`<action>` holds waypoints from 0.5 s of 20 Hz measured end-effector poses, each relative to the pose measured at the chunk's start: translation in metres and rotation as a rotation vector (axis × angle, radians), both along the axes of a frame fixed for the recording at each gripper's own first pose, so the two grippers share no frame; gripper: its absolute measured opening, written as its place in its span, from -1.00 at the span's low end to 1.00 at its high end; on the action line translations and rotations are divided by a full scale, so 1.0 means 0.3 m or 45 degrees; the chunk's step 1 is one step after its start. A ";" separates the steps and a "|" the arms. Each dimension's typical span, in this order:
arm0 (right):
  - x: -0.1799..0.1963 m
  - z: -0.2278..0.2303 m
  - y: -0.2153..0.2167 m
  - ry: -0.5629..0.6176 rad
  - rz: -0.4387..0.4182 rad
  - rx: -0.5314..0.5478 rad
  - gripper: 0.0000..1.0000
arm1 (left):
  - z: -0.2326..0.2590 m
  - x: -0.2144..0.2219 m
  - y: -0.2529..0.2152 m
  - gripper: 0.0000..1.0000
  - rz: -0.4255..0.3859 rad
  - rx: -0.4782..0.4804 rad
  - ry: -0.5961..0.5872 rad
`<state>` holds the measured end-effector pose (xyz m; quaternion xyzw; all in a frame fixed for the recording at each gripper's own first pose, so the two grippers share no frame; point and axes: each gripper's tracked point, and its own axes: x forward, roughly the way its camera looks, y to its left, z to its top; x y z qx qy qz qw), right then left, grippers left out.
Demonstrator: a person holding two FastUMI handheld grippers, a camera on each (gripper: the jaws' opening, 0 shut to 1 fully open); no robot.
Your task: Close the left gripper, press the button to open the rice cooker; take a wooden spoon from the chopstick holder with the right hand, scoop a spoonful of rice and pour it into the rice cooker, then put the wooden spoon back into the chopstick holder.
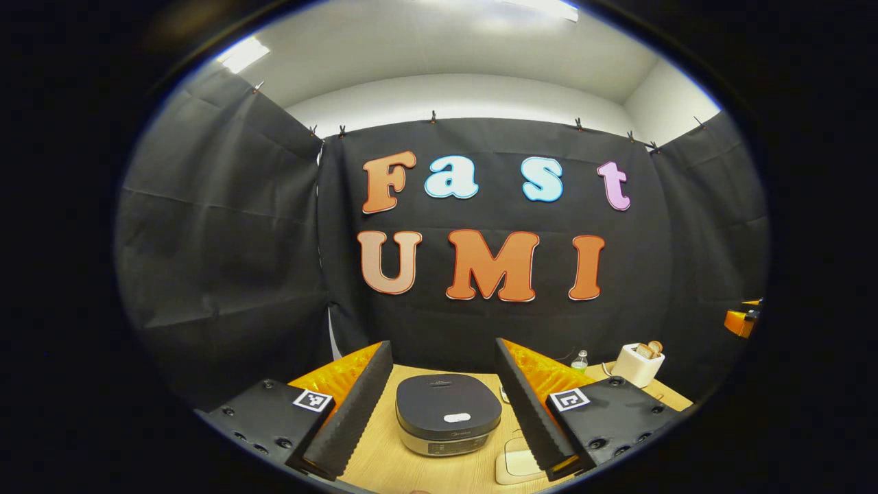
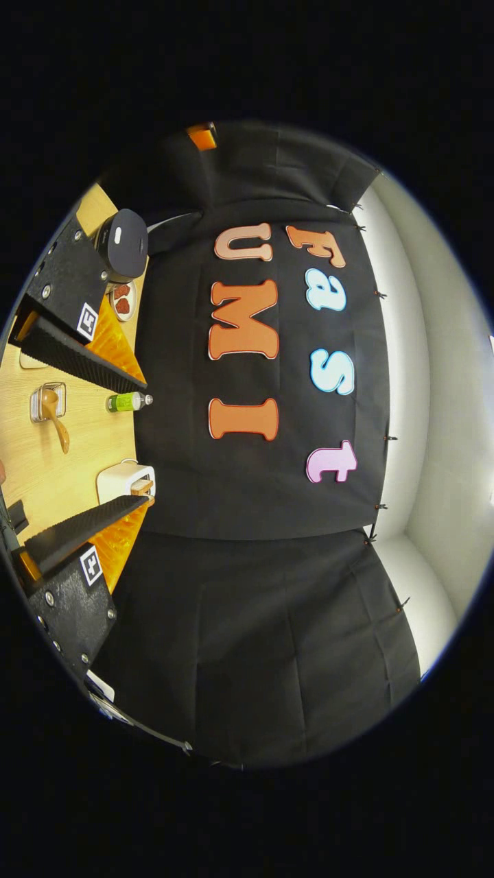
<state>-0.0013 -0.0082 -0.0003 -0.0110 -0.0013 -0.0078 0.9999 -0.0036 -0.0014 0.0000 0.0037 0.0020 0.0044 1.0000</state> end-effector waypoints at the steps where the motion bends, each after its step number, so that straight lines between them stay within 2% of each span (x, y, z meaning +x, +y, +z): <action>1: -0.003 0.003 0.001 0.001 -0.001 -0.001 0.94 | 0.000 0.000 0.000 0.97 0.001 0.001 0.001; 2: -0.004 0.000 0.000 0.002 0.000 -0.001 0.85 | 0.002 0.000 0.007 1.00 0.010 0.005 0.003; 3: -0.005 0.000 0.001 0.002 0.000 0.000 0.94 | 0.001 0.001 0.012 1.00 0.019 0.010 0.004; 4: -0.003 0.002 0.000 0.001 0.000 0.002 0.85 | 0.000 0.003 0.009 0.98 0.022 0.012 0.003; 6: -0.001 0.001 -0.001 0.002 -0.002 0.004 0.85 | -0.002 0.005 0.008 0.97 0.019 0.007 0.007; 7: 0.000 0.001 0.001 0.003 -0.002 0.003 0.94 | -0.002 0.007 0.008 0.97 0.015 0.005 0.007; 10: 0.006 -0.006 0.007 0.007 0.000 -0.006 0.85 | -0.011 0.005 0.004 0.96 0.008 0.011 0.013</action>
